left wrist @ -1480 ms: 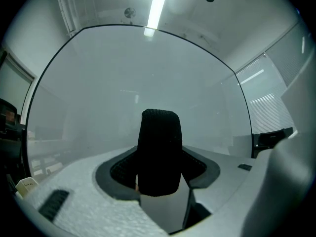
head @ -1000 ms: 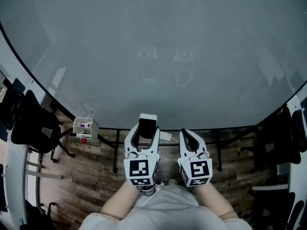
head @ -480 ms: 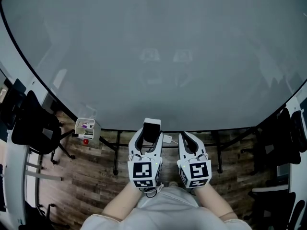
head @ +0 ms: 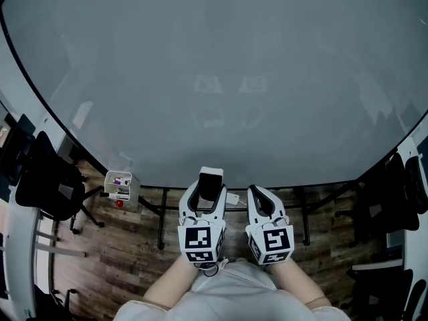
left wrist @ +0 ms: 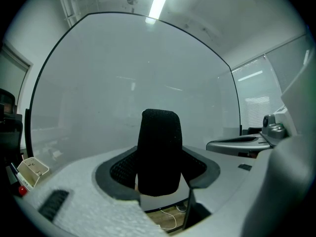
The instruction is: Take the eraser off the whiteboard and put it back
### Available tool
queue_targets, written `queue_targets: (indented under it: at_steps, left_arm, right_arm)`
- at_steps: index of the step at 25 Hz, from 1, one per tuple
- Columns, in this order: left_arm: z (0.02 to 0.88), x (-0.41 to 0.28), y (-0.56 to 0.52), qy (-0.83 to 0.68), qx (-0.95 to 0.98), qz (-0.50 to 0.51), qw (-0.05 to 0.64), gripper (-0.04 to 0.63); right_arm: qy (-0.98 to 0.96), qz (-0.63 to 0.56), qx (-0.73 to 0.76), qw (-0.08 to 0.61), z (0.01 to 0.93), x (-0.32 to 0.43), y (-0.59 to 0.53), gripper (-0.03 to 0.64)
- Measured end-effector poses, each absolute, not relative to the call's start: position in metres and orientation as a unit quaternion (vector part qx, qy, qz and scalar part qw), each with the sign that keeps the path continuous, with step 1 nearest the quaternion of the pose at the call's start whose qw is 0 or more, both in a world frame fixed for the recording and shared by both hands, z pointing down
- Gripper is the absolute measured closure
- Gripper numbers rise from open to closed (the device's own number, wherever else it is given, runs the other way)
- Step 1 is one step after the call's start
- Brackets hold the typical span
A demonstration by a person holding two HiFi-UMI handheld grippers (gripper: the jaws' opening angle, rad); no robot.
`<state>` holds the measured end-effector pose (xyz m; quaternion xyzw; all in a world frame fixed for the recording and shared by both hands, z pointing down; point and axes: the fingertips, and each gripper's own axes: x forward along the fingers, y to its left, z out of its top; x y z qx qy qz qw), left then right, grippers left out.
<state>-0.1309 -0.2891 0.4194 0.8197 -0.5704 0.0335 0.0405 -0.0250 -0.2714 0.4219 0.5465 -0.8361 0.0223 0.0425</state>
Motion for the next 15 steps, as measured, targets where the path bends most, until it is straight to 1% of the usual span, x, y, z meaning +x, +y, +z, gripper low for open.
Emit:
queue_targets:
  at_steps: [15]
  left_arm:
    - [0.358,-0.128,-0.342,-0.584,0.812,-0.002,-0.015,0.344]
  right_arm:
    - [-0.841,0.015,0.54,0.039,0.413,-0.02,-0.301,0.588]
